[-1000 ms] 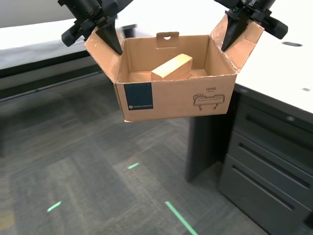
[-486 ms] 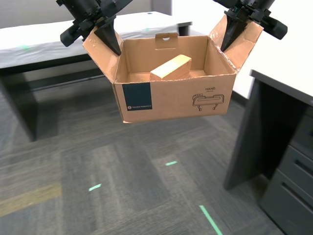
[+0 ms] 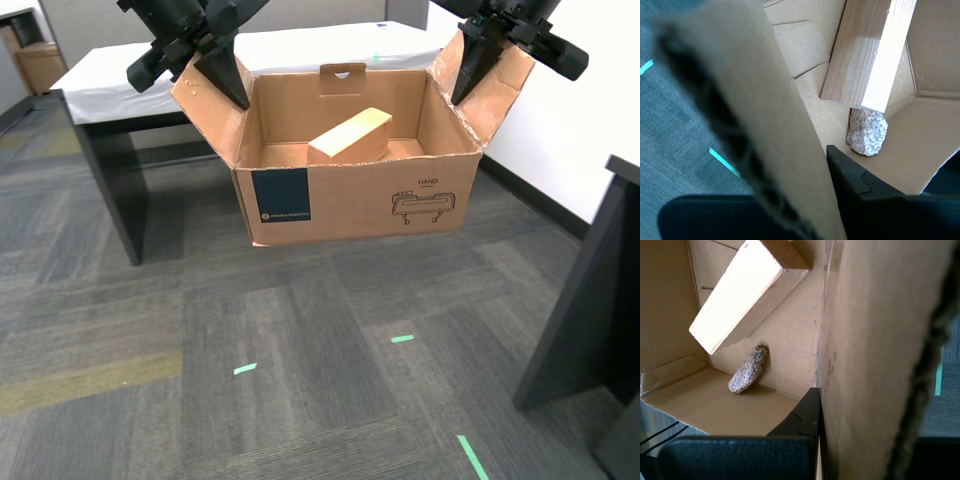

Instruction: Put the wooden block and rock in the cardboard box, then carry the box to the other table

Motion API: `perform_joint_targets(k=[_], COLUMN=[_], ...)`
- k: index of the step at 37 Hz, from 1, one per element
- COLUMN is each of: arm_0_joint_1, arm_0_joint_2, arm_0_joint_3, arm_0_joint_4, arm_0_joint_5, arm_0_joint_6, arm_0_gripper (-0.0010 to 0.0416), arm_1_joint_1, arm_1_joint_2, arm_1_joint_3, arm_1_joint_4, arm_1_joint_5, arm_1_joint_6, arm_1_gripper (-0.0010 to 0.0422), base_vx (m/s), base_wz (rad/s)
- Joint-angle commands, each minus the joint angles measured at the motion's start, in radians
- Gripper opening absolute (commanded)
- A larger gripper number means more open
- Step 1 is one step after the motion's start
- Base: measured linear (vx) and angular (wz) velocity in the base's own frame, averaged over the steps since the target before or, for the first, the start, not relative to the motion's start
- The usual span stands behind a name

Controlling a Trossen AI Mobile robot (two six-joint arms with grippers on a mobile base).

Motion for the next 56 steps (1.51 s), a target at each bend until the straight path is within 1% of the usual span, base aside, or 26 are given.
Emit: perform_joint_targets(k=[1, 4, 6, 8, 11, 12, 16, 19, 24, 29, 36, 43, 48, 50, 53, 55, 56], arm_0_joint_1=[-0.001, -0.001, -0.001, -0.001, -0.001, -0.001, -0.001, 0.000, 0.000, 0.000, 0.000, 0.000, 0.000, 0.000, 0.000, 0.000, 0.000], arm_0_joint_2=[-0.002, -0.002, -0.002, -0.002, -0.002, -0.002, -0.002, -0.002, -0.002, -0.002, -0.002, -0.002, -0.002, -0.002, -0.002, -0.002, -0.002], arm_0_joint_3=[0.001, 0.001, 0.001, 0.001, 0.001, 0.001, 0.001, 0.001, 0.001, 0.001, 0.001, 0.001, 0.001, 0.001, 0.001, 0.001, 0.001], arm_0_joint_4=[0.003, 0.001, -0.006, -0.012, -0.022, -0.026, -0.032, -0.040, -0.066, -0.058, -0.044, -0.043, -0.042, -0.042, -0.041, -0.041, -0.039], arm_0_joint_5=[0.009, 0.009, 0.009, 0.016, 0.038, 0.041, 0.043, 0.036, -0.007, -0.008, -0.008, -0.008, -0.007, -0.006, -0.006, -0.006, -0.006], arm_0_joint_6=[0.003, 0.003, 0.003, 0.002, -0.019, -0.027, -0.037, -0.053, -0.071, -0.076, -0.075, -0.077, -0.101, -0.105, -0.114, -0.116, -0.123], arm_0_gripper=[-0.0001, -0.0001, -0.0001, -0.0001, -0.0001, -0.0001, -0.0001, -0.0001, -0.0001, -0.0001, -0.0001, -0.0001, -0.0001, -0.0001, -0.0001, -0.0001, -0.0001], arm_1_joint_1=[-0.001, -0.001, -0.001, -0.001, -0.002, -0.002, -0.002, -0.002, -0.003, -0.003, -0.004, -0.004, -0.004, -0.004, -0.004, -0.004, -0.004], arm_1_joint_2=[-0.002, -0.002, -0.002, -0.002, -0.002, -0.002, -0.002, -0.002, -0.002, -0.002, -0.002, -0.002, -0.002, -0.002, -0.002, -0.002, -0.002], arm_1_joint_3=[0.001, 0.001, 0.001, 0.001, 0.000, 0.000, 0.000, -0.001, -0.001, -0.001, -0.001, -0.001, -0.001, -0.001, -0.001, -0.001, -0.001], arm_1_joint_4=[0.000, 0.015, 0.028, 0.035, 0.039, 0.043, 0.054, 0.054, 0.056, 0.061, 0.069, 0.074, 0.074, 0.075, 0.081, 0.080, 0.081], arm_1_joint_5=[0.010, 0.010, 0.010, 0.010, 0.010, 0.009, 0.001, 0.002, 0.002, 0.002, 0.002, 0.002, 0.002, 0.002, 0.002, 0.002, 0.002], arm_1_joint_6=[-0.008, -0.039, -0.047, -0.071, -0.102, -0.106, -0.108, -0.120, -0.112, -0.097, -0.043, -0.044, -0.044, -0.048, -0.071, -0.095, -0.110], arm_1_gripper=[-0.0001, -0.0001, -0.0001, -0.0001, -0.0001, -0.0001, -0.0001, -0.0001, -0.0001, -0.0001, -0.0001, -0.0001, -0.0001, -0.0001, -0.0001, -0.0001, -0.0001], base_vx=[0.047, 0.060, 0.069, 0.076, 0.088, 0.097, 0.107, 0.118, 0.128, 0.138, 0.149, 0.146, 0.143, 0.144, 0.145, 0.143, 0.142], base_wz=[0.064, 0.045, 0.022, 0.017, 0.016, 0.016, 0.022, 0.034, 0.049, 0.046, 0.027, -0.024, -0.058, -0.074, -0.081, -0.086, -0.082])
